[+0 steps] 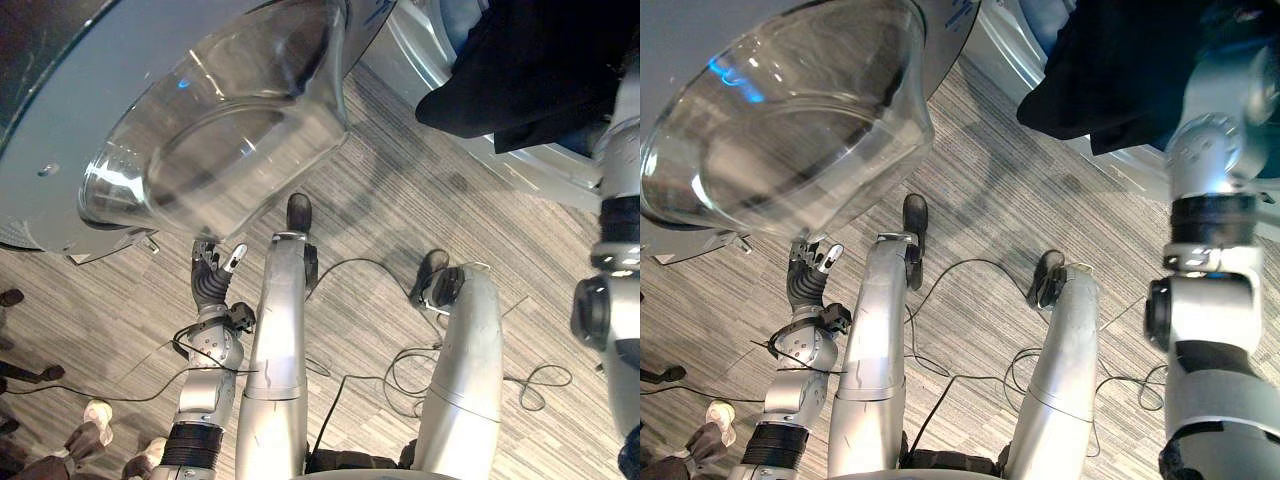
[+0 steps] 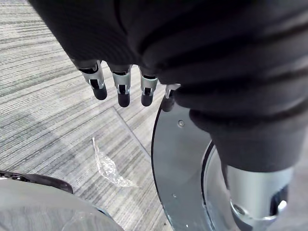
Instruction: Pick up the laundry basket with both hands and put the clothes into the washing machine.
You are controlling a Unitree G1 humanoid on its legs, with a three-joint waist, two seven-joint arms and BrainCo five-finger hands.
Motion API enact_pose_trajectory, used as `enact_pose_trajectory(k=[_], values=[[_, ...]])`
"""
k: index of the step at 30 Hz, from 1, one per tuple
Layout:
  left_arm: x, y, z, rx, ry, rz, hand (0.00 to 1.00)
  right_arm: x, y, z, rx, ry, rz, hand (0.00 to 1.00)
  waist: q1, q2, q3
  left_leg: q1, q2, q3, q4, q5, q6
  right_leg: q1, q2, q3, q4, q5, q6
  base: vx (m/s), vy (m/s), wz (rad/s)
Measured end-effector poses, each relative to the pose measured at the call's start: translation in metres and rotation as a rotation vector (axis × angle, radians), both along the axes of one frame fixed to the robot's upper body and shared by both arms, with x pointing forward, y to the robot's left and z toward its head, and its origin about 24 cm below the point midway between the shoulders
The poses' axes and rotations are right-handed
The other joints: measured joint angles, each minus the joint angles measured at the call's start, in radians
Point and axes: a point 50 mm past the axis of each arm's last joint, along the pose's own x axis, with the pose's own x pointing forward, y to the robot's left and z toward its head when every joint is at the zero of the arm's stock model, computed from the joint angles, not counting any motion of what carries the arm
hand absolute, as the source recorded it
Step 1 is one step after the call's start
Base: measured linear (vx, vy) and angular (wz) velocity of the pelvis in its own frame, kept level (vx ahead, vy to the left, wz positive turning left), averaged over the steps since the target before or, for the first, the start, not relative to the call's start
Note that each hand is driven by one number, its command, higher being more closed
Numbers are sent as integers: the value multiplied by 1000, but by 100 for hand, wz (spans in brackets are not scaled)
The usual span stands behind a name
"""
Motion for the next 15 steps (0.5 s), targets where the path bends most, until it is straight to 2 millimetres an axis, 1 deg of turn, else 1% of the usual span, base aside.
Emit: enact_pose_trajectory(k=[2, 3, 5, 6, 7, 8, 11, 12, 13, 14, 15], values=[[0, 2, 0, 11, 5, 1, 0, -1, 15, -25, -21, 21, 35, 0, -3, 0, 0, 3, 5, 1, -2, 0, 0, 1, 4, 0, -2, 1, -3, 8, -5, -4], [0, 2, 0, 13, 8, 1, 0, -3, 19, -31, -19, 21, 51, 0, -4, 0, -1, 4, 6, 1, -2, 0, 0, 2, 5, 0, -2, 1, -3, 0, 0, 0], [0, 3, 0, 15, 15, 5, 0, -10, 30, -54, -15, 25, 77, 0, -9, -1, -2, 15, 7, 1, -4, -1, 0, 11, 6, 1, -2, 1, -4, 0, 0, 0], [0, 4, 0, 16, 17, 8, 0, -14, 33, -64, -10, 29, 76, 0, -11, -6, -6, 18, 8, 4, -5, -1, 1, 12, 6, 3, -2, 1, -4, 0, 0, 0], [0, 5, 0, 16, 15, 14, 0, -23, 38, -77, -16, 27, 80, 0, -14, -13, -11, 23, 9, 6, -7, -3, 3, 15, 7, 6, -2, 0, -5, 0, 0, 0], [0, 6, 0, 16, 15, 18, 0, -27, 40, -83, -23, 30, 75, 0, -16, -18, -16, 24, 9, 8, -8, -4, 6, 15, 7, 7, -2, 0, -5, 0, 0, 0], [0, 6, 1, 31, 15, 18, 0, -44, 49, -123, -32, 90, 49, 0, -20, -46, -72, 25, 15, 12, -16, -11, 13, 13, 8, 7, -8, -5, -16, 0, 0, 0], [0, 4, 1, 34, 14, 13, 0, -47, 51, -129, -35, 102, 46, 0, -20, -50, -83, 26, 16, 13, -18, -11, 13, 13, 9, 6, -10, -5, -16, 0, 0, 0], [0, -2, 1, 31, 11, 6, 0, -50, 55, -137, -45, 119, 55, 0, -21, -60, -95, 33, 20, 18, -21, -11, 12, 17, 11, 9, -13, -4, -17, 21, -5, -4], [1, -7, 0, 29, 9, 0, 0, -54, 59, -141, -75, 123, 60, 0, -20, -66, -98, 39, 19, 20, -25, -11, 12, 21, 12, 11, -17, -3, -19, 23, -3, -4], [1, -7, 1, 36, 8, 1, 0, -55, 61, -143, -84, 123, 63, 0, -19, -67, -98, 41, 22, 20, -28, -10, 11, 23, 13, 10, -19, -3, -19, 0, 0, 0]])
